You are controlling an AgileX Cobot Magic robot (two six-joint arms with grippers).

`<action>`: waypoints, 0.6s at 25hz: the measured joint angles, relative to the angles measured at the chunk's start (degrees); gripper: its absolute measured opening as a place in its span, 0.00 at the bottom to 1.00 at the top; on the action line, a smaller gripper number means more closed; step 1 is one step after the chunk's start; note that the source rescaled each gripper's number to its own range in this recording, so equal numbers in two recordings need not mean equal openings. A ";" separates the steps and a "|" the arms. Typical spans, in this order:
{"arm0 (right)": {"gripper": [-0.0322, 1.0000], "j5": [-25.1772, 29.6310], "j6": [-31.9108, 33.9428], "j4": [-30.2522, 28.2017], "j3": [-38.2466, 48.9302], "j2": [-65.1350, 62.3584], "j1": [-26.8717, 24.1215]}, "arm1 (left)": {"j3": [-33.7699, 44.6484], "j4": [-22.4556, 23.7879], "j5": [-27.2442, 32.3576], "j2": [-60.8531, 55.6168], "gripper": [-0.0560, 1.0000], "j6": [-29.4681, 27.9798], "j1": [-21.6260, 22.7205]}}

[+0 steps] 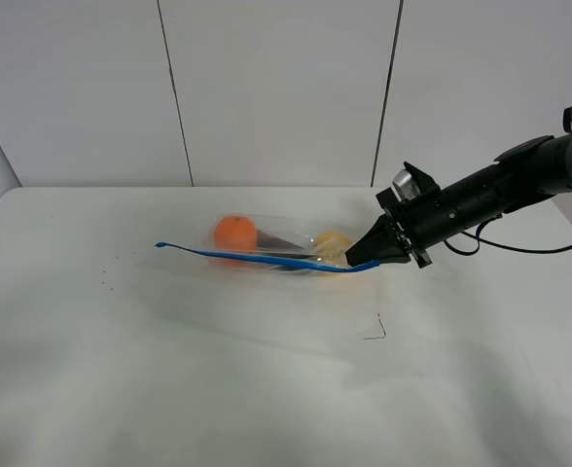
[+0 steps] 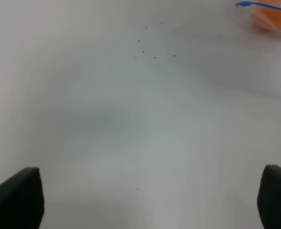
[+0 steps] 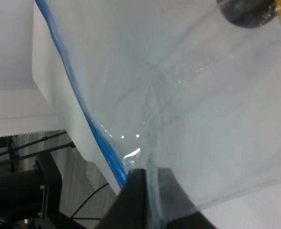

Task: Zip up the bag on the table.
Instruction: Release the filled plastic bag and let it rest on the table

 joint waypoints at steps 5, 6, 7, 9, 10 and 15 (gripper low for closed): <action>0.03 0.00 0.00 0.00 0.00 0.00 0.00 | 0.00 -0.53 0.00 0.00 1.00 0.74 0.00; 0.03 0.00 0.00 0.00 0.00 0.00 0.00 | 0.00 -0.53 0.00 0.00 1.00 0.74 0.00; 0.03 0.00 0.00 0.00 0.00 0.00 0.00 | 0.00 -0.57 0.00 0.00 1.00 0.74 0.00; 0.03 0.00 -0.02 0.00 0.00 0.00 0.00 | 0.00 -0.57 0.00 0.00 1.00 0.74 0.00; 0.03 0.00 -0.02 0.00 0.00 0.00 0.00 | 0.00 -0.57 0.00 0.00 1.00 0.74 0.00; 0.03 0.00 -0.02 0.00 0.00 0.00 0.00 | 0.00 -0.57 0.00 0.00 1.00 0.79 0.00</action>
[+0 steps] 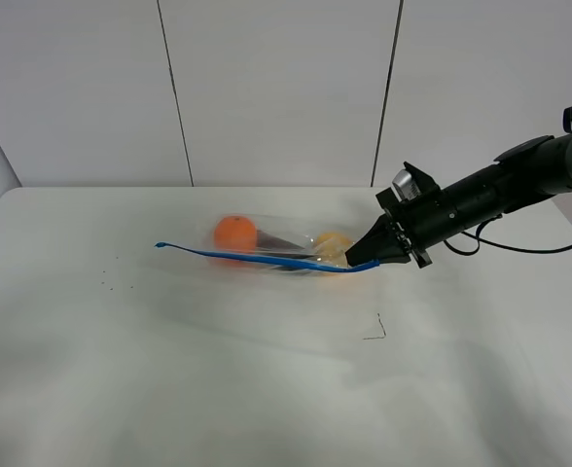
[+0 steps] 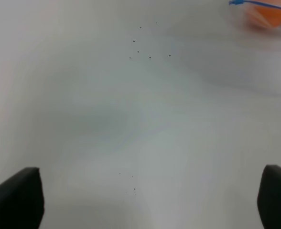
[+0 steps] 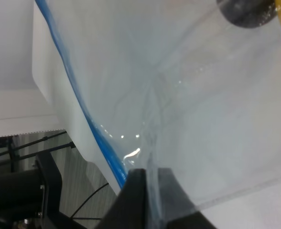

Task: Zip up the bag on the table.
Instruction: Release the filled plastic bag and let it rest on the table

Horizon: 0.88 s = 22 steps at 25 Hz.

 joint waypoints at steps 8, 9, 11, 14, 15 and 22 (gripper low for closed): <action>0.03 0.00 0.00 0.00 0.00 0.00 0.00 | 0.00 0.00 0.00 0.00 1.00 0.00 0.00; 0.03 0.00 0.00 0.00 0.00 0.00 0.00 | 0.00 0.00 0.00 0.00 1.00 0.00 0.00; 0.04 0.00 0.05 0.00 0.00 0.00 0.00 | 0.00 0.00 0.00 0.00 1.00 0.00 0.00; 0.31 0.00 0.48 0.00 0.00 0.00 0.00 | 0.00 0.00 0.00 0.00 1.00 0.00 0.00; 0.46 0.00 0.62 0.06 0.00 0.00 0.00 | 0.00 0.00 0.00 0.00 1.00 0.00 0.00; 0.98 -0.46 2.96 0.43 0.00 0.00 0.00 | 0.00 0.00 0.00 0.00 1.00 0.00 0.00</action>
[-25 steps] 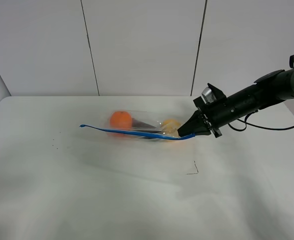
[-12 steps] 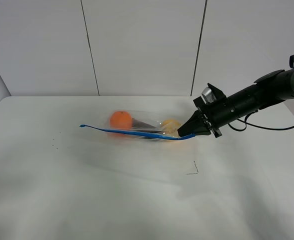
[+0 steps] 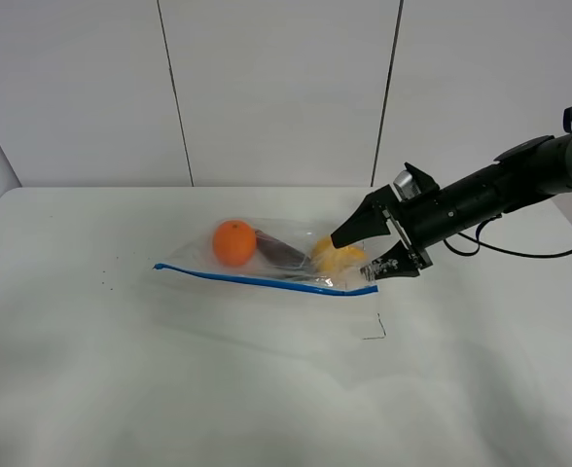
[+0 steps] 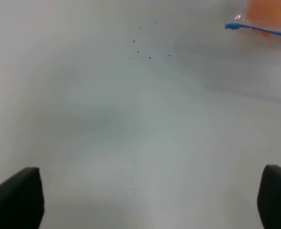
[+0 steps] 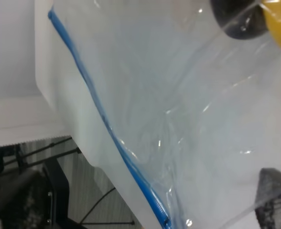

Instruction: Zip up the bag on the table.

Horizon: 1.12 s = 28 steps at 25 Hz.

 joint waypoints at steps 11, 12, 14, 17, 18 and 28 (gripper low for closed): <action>1.00 -2.78 4.17 0.00 0.00 0.00 0.00 | 0.00 0.00 0.00 0.00 1.00 0.00 0.00; 1.00 -3.01 4.28 -0.08 0.00 0.00 0.00 | 0.00 0.00 0.00 0.00 1.00 0.00 0.00; 1.00 -3.79 4.28 -2.11 -0.90 0.00 0.00 | 0.00 0.00 0.00 0.00 1.00 0.00 0.00; 1.00 -4.35 5.15 -9.42 -4.29 0.00 0.00 | 0.00 0.00 0.00 0.00 1.00 0.00 0.00; 1.00 -4.52 6.55 -13.24 -5.95 0.00 0.00 | 0.00 0.00 0.00 0.00 1.00 0.00 0.00; 1.00 -4.02 34.02 -64.46 -16.13 -2.84 0.00 | 0.00 0.00 0.00 0.00 1.00 0.00 0.00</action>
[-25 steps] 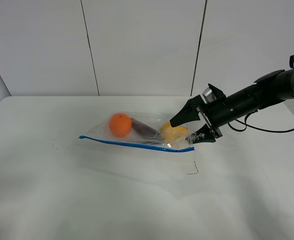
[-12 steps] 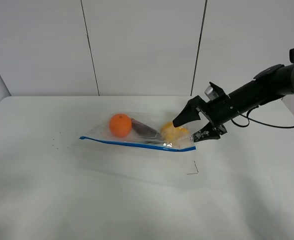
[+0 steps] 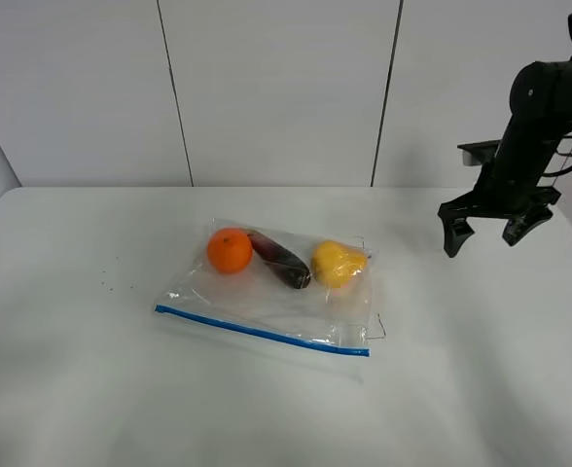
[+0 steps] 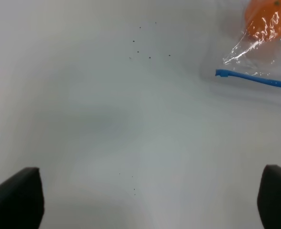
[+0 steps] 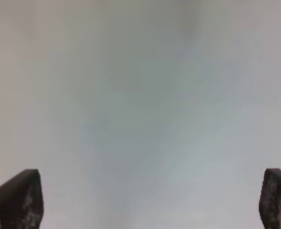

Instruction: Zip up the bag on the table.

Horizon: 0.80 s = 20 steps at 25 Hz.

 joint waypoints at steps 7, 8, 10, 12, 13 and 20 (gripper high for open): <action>1.00 -2.32 -2.79 3.75 0.00 -10.40 0.00 | 0.00 0.00 0.00 0.00 1.00 0.01 0.00; 1.00 -2.31 -3.31 4.61 0.00 -11.65 0.00 | 0.00 0.00 0.00 0.00 1.00 0.01 0.00; 1.00 -2.31 -3.88 5.48 0.00 -14.46 0.00 | 0.00 0.00 0.00 0.00 1.00 0.01 0.00; 1.00 -2.26 -4.20 5.58 0.00 -17.07 0.00 | 0.00 0.00 0.00 0.00 1.00 0.01 0.00; 1.00 -2.20 -4.49 5.58 0.00 -18.50 0.00 | 0.00 0.00 0.00 0.00 1.00 0.01 0.00; 1.00 -4.75 -7.72 6.69 6.75 -30.92 0.00 | 0.00 0.00 0.00 0.00 1.00 0.07 0.00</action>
